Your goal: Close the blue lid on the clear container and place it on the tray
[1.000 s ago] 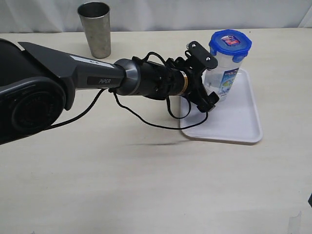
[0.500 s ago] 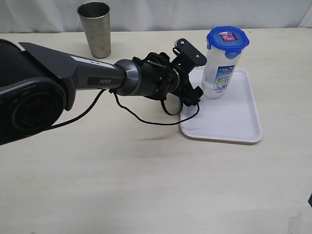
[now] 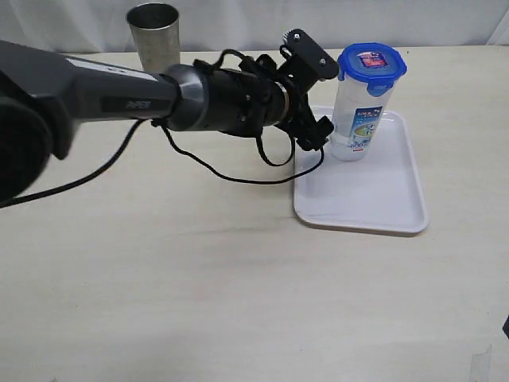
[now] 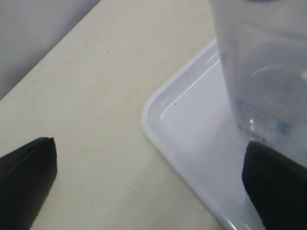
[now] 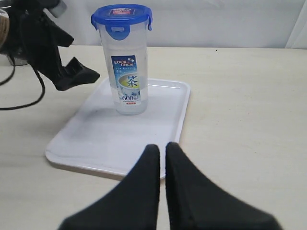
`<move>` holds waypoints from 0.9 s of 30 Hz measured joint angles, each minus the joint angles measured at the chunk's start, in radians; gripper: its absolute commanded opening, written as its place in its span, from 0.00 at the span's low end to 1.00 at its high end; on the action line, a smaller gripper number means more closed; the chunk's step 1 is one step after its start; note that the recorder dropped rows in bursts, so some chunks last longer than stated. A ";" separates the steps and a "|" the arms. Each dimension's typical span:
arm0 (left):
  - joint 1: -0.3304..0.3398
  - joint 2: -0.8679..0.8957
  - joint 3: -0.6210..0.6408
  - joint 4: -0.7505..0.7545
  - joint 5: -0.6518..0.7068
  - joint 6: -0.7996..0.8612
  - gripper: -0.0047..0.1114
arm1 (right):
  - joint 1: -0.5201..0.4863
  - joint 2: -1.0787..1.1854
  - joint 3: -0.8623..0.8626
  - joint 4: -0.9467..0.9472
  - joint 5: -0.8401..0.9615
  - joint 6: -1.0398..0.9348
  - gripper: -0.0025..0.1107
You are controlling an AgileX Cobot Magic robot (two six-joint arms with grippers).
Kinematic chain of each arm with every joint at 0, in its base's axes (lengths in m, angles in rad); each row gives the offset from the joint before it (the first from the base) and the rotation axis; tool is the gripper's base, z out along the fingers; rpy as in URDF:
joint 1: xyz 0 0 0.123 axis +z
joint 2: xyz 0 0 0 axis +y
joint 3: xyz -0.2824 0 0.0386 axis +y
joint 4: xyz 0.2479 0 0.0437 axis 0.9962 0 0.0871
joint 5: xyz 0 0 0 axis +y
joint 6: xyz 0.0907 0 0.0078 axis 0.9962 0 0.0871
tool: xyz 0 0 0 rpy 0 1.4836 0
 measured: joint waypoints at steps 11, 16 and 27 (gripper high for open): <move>0.200 -0.401 0.379 0.000 -0.123 -0.082 0.89 | 0.000 0.000 0.000 0.000 0.000 0.000 0.06; 0.252 -0.676 0.554 0.000 -0.132 -0.126 0.89 | 0.000 0.000 0.000 0.000 0.000 0.000 0.06; 0.315 -1.048 0.750 0.000 -0.167 -0.249 0.89 | 0.000 0.000 0.000 0.000 0.000 0.000 0.06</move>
